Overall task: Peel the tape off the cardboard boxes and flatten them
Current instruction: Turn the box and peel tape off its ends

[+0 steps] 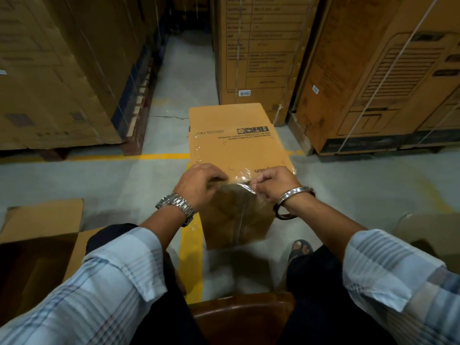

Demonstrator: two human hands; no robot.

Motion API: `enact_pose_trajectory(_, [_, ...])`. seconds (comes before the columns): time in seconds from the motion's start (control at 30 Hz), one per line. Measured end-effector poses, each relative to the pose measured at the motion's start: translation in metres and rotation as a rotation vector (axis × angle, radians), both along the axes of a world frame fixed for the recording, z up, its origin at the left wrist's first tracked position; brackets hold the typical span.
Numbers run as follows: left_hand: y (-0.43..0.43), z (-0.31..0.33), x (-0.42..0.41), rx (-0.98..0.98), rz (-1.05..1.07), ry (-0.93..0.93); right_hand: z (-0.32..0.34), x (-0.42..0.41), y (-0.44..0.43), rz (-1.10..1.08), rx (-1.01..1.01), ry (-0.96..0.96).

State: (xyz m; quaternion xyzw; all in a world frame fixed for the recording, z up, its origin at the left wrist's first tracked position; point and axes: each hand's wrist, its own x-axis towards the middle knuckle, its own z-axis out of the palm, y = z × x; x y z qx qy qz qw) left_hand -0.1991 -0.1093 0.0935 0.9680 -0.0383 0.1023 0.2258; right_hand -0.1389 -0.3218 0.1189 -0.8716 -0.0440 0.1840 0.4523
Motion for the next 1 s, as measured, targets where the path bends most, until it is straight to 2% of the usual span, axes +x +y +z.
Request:
enact_pose_trajectory(0.23, [0.001, -0.010, 0.005, 0.010, 0.036, -0.010, 0.009, 0.014, -0.043, 0.141, 0.040, 0.030])
enact_pose_trajectory(0.33, [-0.006, -0.006, 0.005, 0.085, 0.021, 0.045, 0.010, 0.011, -0.041, 0.128, 0.101, 0.096])
enact_pose_trajectory(0.4, [-0.016, -0.003, 0.008, 0.130, 0.023, 0.065, 0.006, 0.005, -0.030, 0.135, 0.047, 0.099])
enact_pose_trajectory(0.57, [-0.027, -0.004, 0.015, 0.147, 0.051, 0.098, -0.015, -0.015, 0.005, -0.140, -0.012, 0.038])
enact_pose_trajectory(0.67, [-0.024, -0.007, 0.016, 0.193, 0.030, 0.118, -0.025, -0.018, 0.014, -0.189, 0.022, 0.090])
enact_pose_trajectory(1.0, [-0.011, -0.009, 0.025, 0.201, -0.048, 0.143, -0.011, -0.002, -0.001, 0.153, -0.031, -0.083])
